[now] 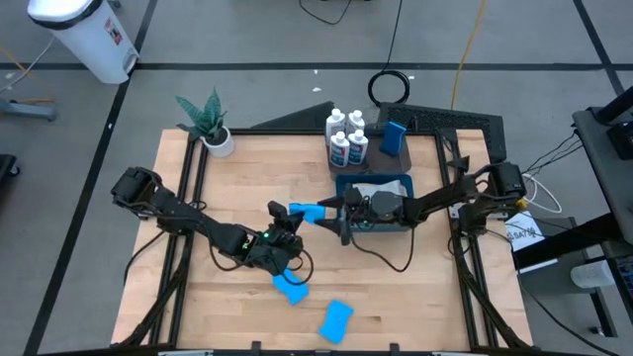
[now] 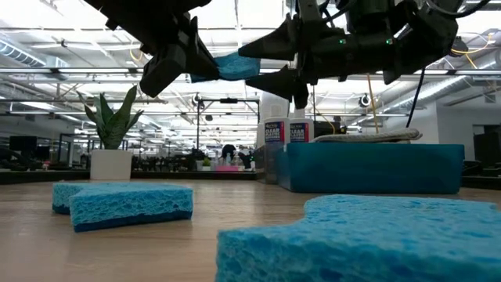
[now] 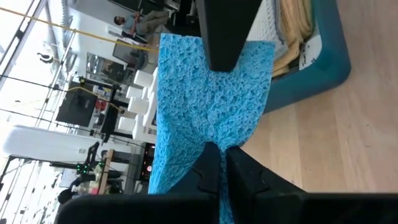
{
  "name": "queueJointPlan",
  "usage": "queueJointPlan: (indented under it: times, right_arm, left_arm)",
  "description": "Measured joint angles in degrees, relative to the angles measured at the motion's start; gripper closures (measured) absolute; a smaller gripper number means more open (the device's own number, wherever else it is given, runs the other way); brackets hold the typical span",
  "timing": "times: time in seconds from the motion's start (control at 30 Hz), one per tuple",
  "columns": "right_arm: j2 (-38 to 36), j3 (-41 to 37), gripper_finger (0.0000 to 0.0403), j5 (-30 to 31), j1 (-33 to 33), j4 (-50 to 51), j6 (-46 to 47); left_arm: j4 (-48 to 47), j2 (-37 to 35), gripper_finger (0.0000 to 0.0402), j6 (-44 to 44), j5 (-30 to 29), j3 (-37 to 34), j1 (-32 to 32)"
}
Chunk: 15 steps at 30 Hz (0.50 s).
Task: Pick & Place Kitchen Items
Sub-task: Put the blue dishwashing sponge into the right black bin
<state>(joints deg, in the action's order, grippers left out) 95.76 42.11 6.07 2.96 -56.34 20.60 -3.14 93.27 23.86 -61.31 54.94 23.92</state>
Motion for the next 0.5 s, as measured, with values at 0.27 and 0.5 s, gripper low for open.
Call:
queueJointPlan:
  times: [0.27,0.5]
  right_arm:
    - [0.25,0.00,0.0193,1.37,0.02,-0.01,1.22]
    - [0.25,0.00,0.0313,0.96,0.04,-0.01,0.95]
  left_arm:
    - [-0.02,0.00,0.0396,-0.20,-0.02,0.00,0.00]
    - [-0.09,-0.02,0.0385,-1.30,2.33,0.00,-0.04]
